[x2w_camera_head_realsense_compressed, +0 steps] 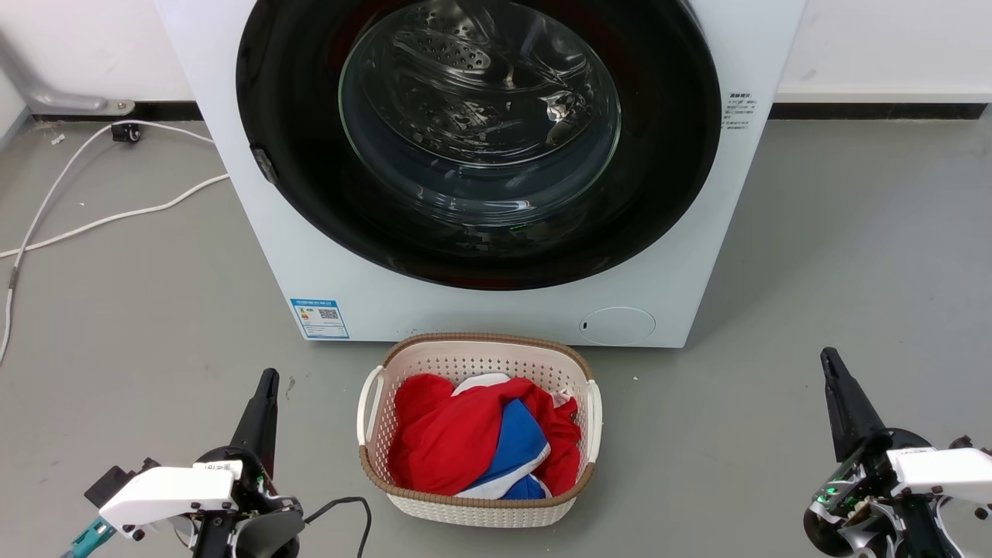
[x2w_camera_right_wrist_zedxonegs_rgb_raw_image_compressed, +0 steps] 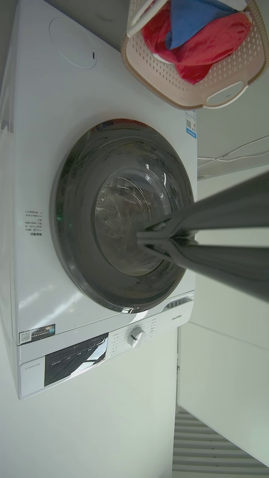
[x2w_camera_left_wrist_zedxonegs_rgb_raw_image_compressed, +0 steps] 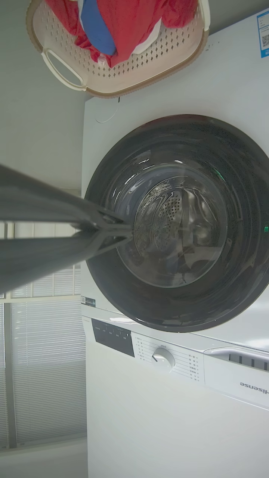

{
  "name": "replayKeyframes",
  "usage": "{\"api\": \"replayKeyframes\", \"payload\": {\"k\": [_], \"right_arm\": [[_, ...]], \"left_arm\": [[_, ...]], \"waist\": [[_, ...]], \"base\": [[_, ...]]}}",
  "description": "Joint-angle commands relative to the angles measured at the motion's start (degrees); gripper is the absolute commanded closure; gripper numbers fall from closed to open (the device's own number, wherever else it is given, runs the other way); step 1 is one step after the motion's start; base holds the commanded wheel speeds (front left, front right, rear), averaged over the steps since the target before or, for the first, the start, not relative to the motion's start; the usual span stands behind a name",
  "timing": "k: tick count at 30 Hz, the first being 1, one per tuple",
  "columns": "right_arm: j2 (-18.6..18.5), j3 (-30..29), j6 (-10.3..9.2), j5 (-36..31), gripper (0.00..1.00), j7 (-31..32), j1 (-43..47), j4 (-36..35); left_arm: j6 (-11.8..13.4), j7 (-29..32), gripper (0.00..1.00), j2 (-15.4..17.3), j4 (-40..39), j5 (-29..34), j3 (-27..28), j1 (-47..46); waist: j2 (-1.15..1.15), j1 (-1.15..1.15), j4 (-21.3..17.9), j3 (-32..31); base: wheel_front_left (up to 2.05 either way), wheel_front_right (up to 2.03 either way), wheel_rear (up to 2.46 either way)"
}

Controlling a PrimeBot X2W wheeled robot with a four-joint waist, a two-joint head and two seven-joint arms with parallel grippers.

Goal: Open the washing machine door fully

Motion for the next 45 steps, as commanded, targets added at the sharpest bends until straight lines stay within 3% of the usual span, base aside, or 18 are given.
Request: {"api": "replayKeyframes", "payload": {"k": [1, 16, 17, 34, 45], "right_arm": [[0.19, -0.11, 0.17, -0.18, 1.00, 0.05, -0.80, 0.06], [0.34, -0.33, 0.17, -0.45, 1.00, 0.30, -0.83, 0.08], [0.19, -0.26, 0.00, -0.10, 0.00, 0.12, -0.01, 0.01], [-0.03, 1.10, 0.01, -2.49, 0.00, -3.10, 1.91, -2.14], [-1.59, 2.72, 0.03, -10.87, 0.00, -6.26, 2.44, -4.81]], "left_arm": [[-0.16, 0.07, 1.00, -0.02, 0.06, 0.24, 0.11, -0.55], [-0.16, 0.28, 1.00, -0.14, 0.06, 0.43, 0.29, -0.57], [0.00, 0.04, 0.00, -0.11, 0.01, 0.09, 0.15, -0.01], [0.00, -3.83, 0.00, -0.37, -1.21, 2.00, -4.33, -0.34], [-0.03, -6.50, 0.00, -0.40, -3.72, 13.62, -5.74, -0.68]], "waist": [[0.00, 0.00, 0.00, 0.00], [0.00, 0.00, 0.00, 0.00], [0.00, 0.00, 0.00, 0.00], [0.00, 0.00, -0.04, 0.06], [0.00, 0.00, -0.06, 0.10]], "base": [[0.00, 0.00, 0.00], [0.00, 0.00, 0.00], [0.00, 0.00, 0.00], [0.00, 0.00, 0.00], [0.00, 0.00, 0.00]]}}
